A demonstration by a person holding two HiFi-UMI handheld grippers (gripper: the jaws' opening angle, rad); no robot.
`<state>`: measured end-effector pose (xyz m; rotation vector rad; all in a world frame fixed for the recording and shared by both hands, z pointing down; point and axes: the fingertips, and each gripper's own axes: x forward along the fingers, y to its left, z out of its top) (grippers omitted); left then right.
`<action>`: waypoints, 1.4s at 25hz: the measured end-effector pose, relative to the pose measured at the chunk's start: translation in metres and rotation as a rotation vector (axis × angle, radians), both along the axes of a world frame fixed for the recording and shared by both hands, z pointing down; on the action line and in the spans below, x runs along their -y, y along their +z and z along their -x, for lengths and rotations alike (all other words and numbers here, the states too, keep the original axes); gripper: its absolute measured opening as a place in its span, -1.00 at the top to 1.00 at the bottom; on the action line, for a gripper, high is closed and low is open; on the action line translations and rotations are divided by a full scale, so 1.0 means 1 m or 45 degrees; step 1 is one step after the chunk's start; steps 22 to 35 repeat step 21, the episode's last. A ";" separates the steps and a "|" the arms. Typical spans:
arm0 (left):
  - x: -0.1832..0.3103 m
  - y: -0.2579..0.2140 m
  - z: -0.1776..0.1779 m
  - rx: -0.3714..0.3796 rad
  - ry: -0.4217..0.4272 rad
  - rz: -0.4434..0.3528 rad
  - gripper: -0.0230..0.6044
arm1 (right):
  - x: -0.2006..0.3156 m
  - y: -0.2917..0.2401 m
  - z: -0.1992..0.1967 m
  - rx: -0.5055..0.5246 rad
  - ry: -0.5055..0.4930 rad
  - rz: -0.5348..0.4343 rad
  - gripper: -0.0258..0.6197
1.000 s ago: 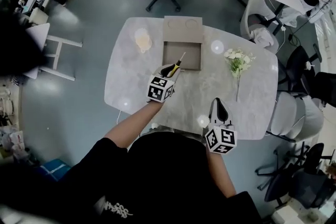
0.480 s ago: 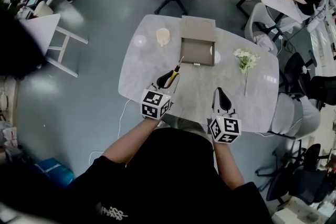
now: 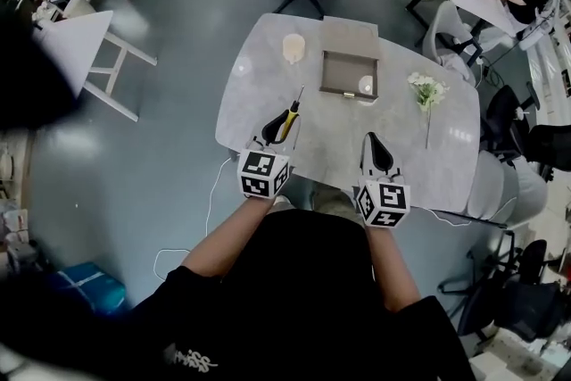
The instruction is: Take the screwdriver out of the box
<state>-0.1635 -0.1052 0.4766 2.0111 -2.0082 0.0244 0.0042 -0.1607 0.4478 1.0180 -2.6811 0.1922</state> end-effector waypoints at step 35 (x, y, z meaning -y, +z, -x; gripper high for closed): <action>0.014 0.001 0.006 0.009 0.021 0.015 0.63 | 0.015 0.006 0.013 -0.036 0.007 -0.010 0.88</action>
